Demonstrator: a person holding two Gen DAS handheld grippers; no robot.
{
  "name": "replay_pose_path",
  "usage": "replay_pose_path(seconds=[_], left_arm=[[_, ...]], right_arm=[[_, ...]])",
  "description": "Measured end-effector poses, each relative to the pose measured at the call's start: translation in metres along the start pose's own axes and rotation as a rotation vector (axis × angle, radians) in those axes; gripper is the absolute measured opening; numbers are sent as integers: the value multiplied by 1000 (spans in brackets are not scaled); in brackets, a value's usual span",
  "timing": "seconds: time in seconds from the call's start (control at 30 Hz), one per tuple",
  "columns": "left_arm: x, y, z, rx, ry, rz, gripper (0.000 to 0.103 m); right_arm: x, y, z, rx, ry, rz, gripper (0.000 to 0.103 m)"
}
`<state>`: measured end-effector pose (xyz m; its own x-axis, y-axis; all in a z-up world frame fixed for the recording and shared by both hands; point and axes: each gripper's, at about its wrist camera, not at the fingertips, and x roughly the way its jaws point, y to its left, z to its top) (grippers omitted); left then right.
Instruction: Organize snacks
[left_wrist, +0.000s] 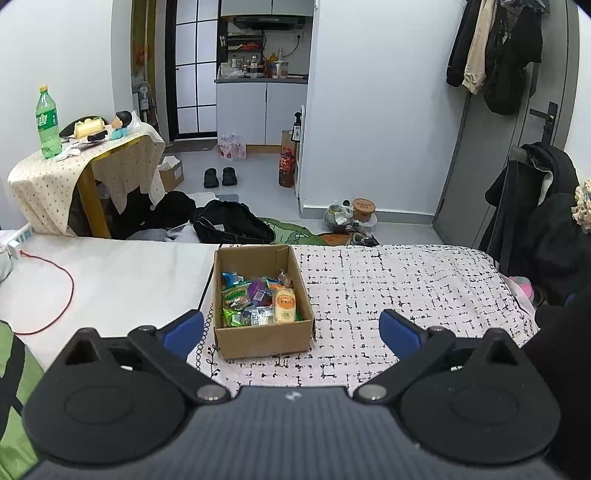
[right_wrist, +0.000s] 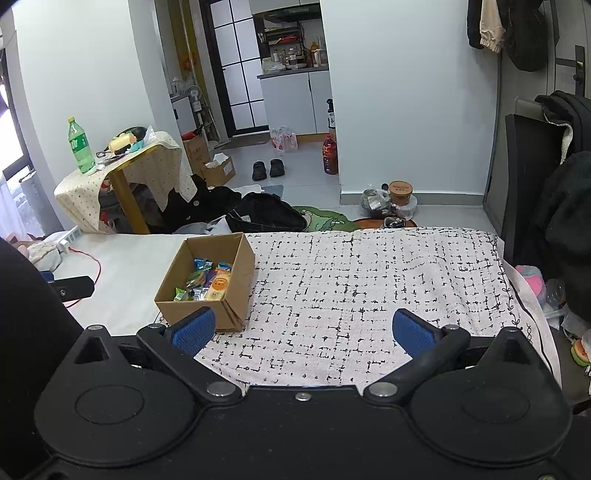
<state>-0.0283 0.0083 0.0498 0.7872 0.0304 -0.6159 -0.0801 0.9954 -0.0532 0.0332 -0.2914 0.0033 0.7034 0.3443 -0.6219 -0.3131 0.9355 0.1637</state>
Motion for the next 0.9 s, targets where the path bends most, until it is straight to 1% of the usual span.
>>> replay_pose_path(seconds=[0.9], left_arm=[[4, -1, 0, -11, 7, -17, 101]], right_arm=[[1, -3, -2, 12, 4, 3, 103]])
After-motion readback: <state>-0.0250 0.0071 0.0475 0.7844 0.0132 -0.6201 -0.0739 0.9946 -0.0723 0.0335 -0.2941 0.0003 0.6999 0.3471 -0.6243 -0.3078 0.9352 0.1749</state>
